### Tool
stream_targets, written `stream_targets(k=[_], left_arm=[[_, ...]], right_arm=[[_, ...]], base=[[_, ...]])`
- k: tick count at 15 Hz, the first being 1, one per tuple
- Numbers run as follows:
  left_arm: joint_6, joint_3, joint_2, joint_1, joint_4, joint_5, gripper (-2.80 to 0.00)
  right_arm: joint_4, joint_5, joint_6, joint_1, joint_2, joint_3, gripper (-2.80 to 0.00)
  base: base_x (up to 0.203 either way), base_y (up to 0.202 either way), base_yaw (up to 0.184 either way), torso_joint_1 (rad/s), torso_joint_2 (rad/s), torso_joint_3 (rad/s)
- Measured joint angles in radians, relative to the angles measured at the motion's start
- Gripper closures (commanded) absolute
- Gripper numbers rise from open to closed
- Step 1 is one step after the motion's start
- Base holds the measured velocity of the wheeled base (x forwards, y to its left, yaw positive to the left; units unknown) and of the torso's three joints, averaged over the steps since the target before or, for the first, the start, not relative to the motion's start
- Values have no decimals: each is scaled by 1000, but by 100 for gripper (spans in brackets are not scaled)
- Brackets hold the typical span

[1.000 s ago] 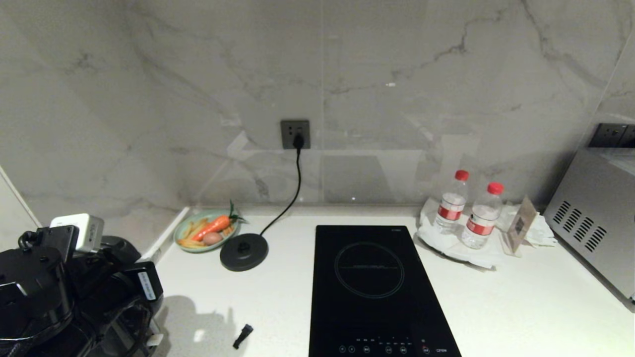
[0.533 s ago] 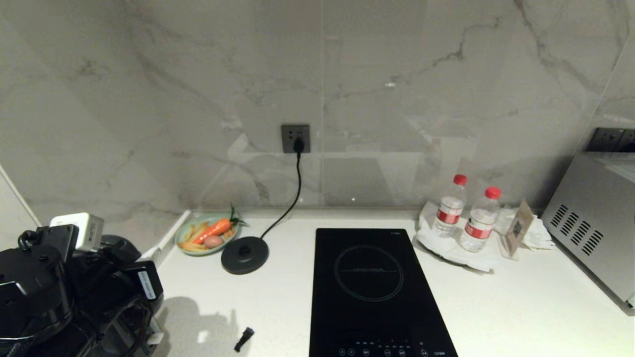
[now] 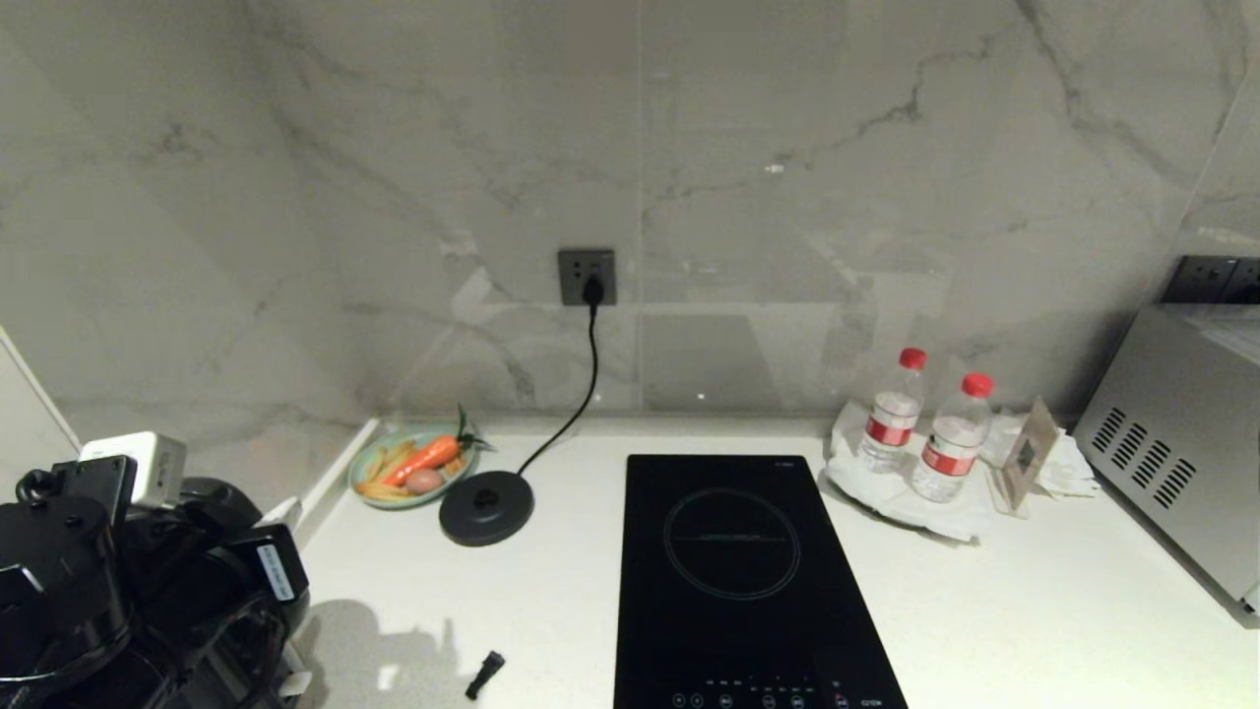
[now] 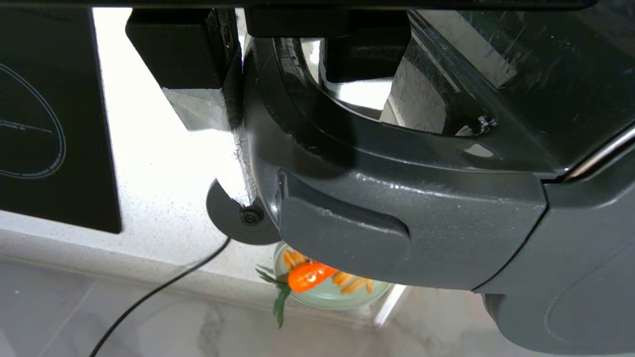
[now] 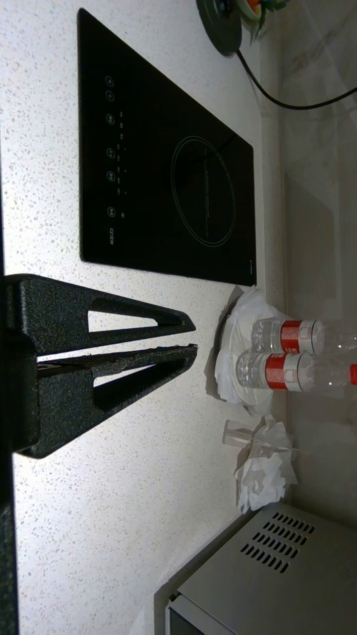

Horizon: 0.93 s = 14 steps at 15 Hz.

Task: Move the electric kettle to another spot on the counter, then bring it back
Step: Place it by the sink

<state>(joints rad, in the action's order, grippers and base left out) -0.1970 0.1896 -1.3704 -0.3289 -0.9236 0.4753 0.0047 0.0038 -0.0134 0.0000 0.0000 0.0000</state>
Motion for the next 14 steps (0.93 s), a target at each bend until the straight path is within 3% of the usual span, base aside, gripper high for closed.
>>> stream_targets(k=[8, 14], left_arm=[[0, -1, 2, 2, 0, -1, 0], [1, 1, 2, 3, 0, 0, 0]], right_arm=[[-1, 0, 0, 0, 0, 0, 0], [0, 0, 0, 0, 0, 0, 0]], base=[[1, -2, 9, 0, 0, 0], [0, -7, 167, 1, 3, 4]])
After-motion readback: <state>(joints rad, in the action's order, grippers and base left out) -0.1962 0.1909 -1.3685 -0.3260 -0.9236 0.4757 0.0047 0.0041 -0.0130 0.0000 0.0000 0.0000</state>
